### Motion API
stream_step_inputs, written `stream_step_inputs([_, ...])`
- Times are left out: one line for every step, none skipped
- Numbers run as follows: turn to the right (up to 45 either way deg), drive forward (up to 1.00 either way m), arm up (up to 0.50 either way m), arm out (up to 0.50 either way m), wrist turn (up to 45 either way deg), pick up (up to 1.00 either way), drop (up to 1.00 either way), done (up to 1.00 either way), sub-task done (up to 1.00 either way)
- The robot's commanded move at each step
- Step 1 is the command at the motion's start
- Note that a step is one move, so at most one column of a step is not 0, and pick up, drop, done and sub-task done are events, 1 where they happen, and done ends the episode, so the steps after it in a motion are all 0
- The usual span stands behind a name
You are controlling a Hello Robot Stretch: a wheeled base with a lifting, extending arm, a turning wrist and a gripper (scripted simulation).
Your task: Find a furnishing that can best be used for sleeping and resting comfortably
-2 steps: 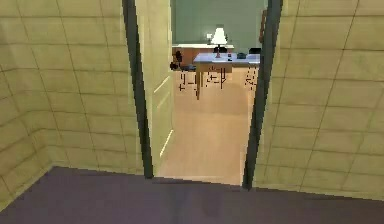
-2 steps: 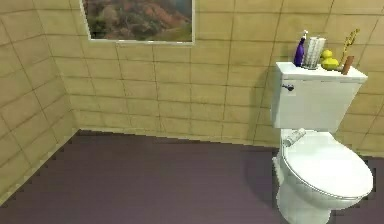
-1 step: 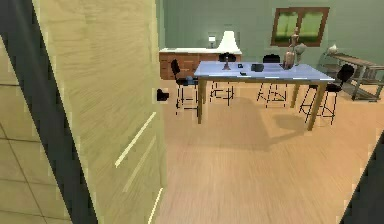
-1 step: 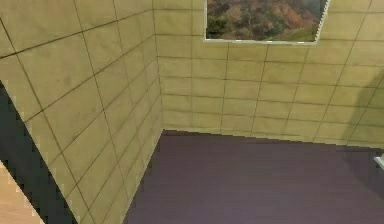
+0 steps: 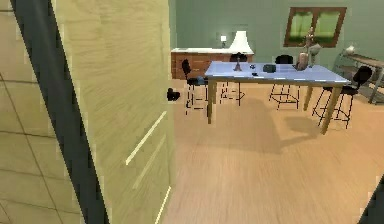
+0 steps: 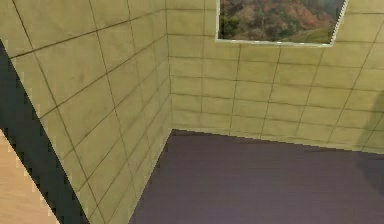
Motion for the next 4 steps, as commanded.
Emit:
stream_step_inputs([0.0, 0.35, 0.0, 0.0, 0.0, 0.0, 0.0, 0.0, 0.0])
stream_step_inputs([9.0, 0.0, 0.0, 0.0, 0.0, 0.0, 0.0, 0.0, 0.0])
stream_step_inputs([0.0, 0.45, 0.0, 0.0, 0.0, 0.0, 0.0, 0.0, 0.0])
stream_step_inputs([45.0, 0.0, 0.0, 0.0, 0.0, 0.0, 0.0, 0.0, 0.0])
